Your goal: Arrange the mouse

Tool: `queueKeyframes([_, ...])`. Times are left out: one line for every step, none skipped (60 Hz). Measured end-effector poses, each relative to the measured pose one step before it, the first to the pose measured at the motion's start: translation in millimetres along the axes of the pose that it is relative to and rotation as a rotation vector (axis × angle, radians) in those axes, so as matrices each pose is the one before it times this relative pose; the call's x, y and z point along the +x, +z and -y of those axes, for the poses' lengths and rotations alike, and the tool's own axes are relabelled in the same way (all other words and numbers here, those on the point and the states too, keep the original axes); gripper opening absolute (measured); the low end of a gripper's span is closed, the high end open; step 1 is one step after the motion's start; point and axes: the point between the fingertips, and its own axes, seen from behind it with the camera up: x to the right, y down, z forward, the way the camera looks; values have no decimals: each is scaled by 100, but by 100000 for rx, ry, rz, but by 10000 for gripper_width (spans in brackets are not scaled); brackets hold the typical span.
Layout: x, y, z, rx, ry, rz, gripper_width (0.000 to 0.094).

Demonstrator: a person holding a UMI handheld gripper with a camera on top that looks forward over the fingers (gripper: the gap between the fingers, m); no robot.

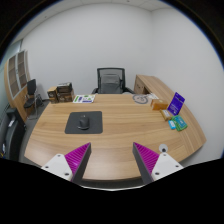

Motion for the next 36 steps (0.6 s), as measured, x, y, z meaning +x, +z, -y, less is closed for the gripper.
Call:
queueKeyframes([252,-377,-281,-214,84,-83,851])
queueKeyframes([251,-340,-259,-211,300,-216,850])
queueKeyframes([131,-127,-217,180,296,-352,848])
queueKeyframes([323,-412,-222,206,244,52,849])
queueKeyframes([211,-279,-169,147,110,-115,849])
queueKeyframes([197,-214,-168,22,151,-73,851])
queueKeyframes([172,-173,-216,-129,291,-49,852])
queueKeyframes([125,-152,-164,-81,243,38,850])
queueKeyframes([76,-145,-146,-8,24,170,849])
queueKeyframes([85,-120,-138,5,-47,316,851])
queueKeyframes([27,-108,-147,-97,68,421,851])
queueKeyframes([9,-94,-163,-180,179,416,852])
queueKeyframes([26,35,-55,8,149,190,851])
queueKeyframes([98,-63,-35,138,5,203,851])
queueKeyframes([123,-67,25,258,16,-2,851])
queueKeyframes([106,-78,8,233,188,56,851])
queueKeyframes([63,-101,59,180,236,40,850])
queueKeyframes([63,-75,20,206,120,47,852])
queueKeyframes([33,-68,8,146,-38,113,851])
queueKeyframes([38,-74,0,12,-77,152,851])
queueKeyframes([21,-98,17,-43,23,194,853])
queueKeyframes([4,-80,35,63,52,216,850])
queueKeyframes([-1,-94,75,229,-46,123,850])
queueKeyframes([-6,-107,81,254,-72,96,850])
queueKeyframes([-3,-86,56,104,-55,54,851])
queueKeyframes([-7,-71,26,26,40,88,853])
queueKeyframes([-16,13,-56,215,-140,-98,852])
queueKeyframes([-5,-38,49,249,-384,-61,853])
queueKeyframes([-29,-49,18,162,-395,40,852])
queueKeyframes([-78,-39,-23,-62,-155,275,850])
queueKeyframes([-92,-49,-48,-196,-46,354,850])
queueKeyframes([-91,-48,-59,-162,17,307,850])
queueKeyframes([-84,-45,-26,-37,128,254,850])
queueKeyframes([-53,-56,0,51,203,172,850])
queueKeyframes([-42,-57,-16,152,183,70,850])
queueKeyframes([-7,-36,53,24,78,-10,850])
